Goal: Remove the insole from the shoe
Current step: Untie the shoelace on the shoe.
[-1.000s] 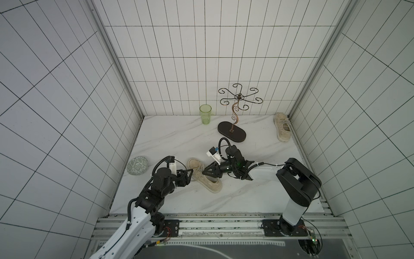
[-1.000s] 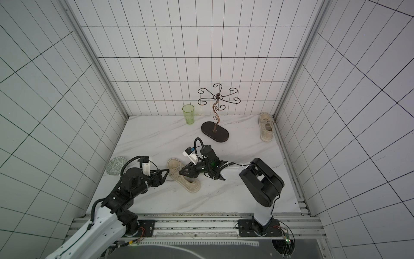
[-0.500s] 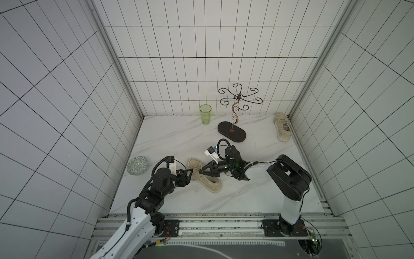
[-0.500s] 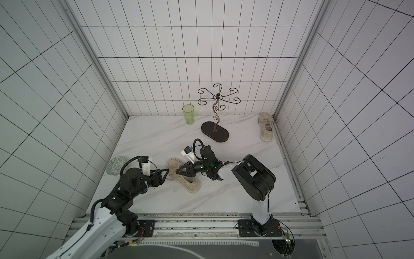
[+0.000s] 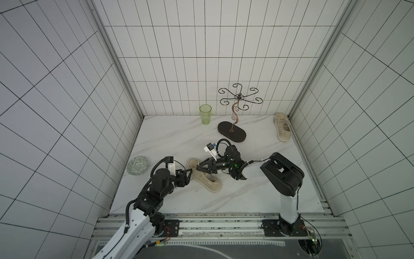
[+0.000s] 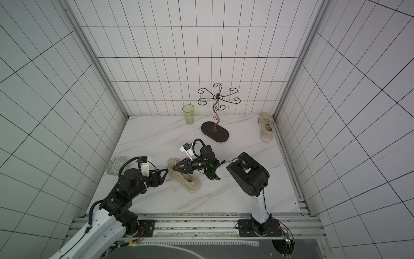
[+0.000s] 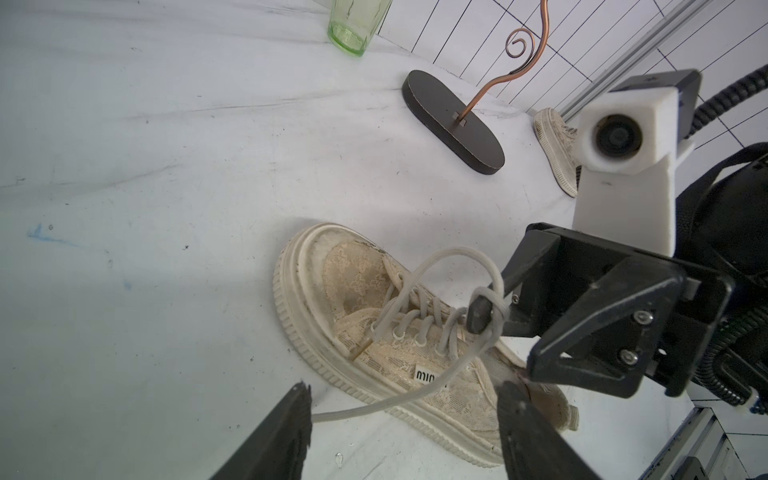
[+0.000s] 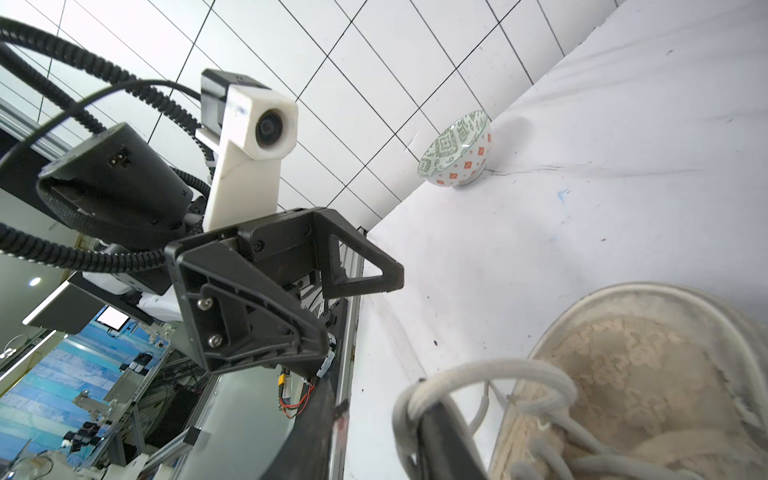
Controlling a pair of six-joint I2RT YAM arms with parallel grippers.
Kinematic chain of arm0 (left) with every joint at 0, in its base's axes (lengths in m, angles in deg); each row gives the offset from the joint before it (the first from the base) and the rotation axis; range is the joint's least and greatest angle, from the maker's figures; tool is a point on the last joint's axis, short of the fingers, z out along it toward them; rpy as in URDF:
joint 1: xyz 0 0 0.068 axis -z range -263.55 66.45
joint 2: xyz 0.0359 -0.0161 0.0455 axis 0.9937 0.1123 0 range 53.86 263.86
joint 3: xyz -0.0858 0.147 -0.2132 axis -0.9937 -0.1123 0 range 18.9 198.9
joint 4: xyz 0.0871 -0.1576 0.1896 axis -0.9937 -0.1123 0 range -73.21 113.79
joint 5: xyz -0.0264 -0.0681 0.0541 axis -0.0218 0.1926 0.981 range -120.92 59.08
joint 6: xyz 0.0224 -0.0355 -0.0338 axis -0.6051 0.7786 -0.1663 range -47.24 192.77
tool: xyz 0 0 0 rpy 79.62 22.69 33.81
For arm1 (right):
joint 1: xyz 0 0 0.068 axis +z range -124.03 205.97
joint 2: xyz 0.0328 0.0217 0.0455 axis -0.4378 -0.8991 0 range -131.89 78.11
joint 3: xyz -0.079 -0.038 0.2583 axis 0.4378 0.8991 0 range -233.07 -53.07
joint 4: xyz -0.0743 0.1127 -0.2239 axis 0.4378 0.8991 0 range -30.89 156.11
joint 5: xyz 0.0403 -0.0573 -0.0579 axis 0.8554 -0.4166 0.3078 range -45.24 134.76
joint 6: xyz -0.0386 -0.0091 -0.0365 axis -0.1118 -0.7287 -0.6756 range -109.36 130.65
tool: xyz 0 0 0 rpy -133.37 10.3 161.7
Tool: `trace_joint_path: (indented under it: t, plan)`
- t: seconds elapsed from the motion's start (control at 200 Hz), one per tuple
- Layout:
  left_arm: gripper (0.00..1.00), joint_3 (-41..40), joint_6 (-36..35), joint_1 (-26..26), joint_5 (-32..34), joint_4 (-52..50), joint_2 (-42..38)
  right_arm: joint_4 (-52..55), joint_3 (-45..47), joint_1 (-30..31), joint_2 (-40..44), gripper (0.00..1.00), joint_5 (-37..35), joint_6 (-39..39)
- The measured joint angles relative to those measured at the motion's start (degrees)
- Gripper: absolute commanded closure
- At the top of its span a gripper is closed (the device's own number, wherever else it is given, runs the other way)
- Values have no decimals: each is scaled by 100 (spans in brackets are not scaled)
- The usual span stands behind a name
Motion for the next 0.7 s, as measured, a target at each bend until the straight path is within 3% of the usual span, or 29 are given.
trace_joint_path:
  t: [0.335,0.7]
  plan:
    - [30,90,0,0,0,-66,-94,-584,0,0,835,59,-614,-238]
    - [27,90,-2,0,-111,-55,-35,-645,17,-9,907,60,-1043,-413]
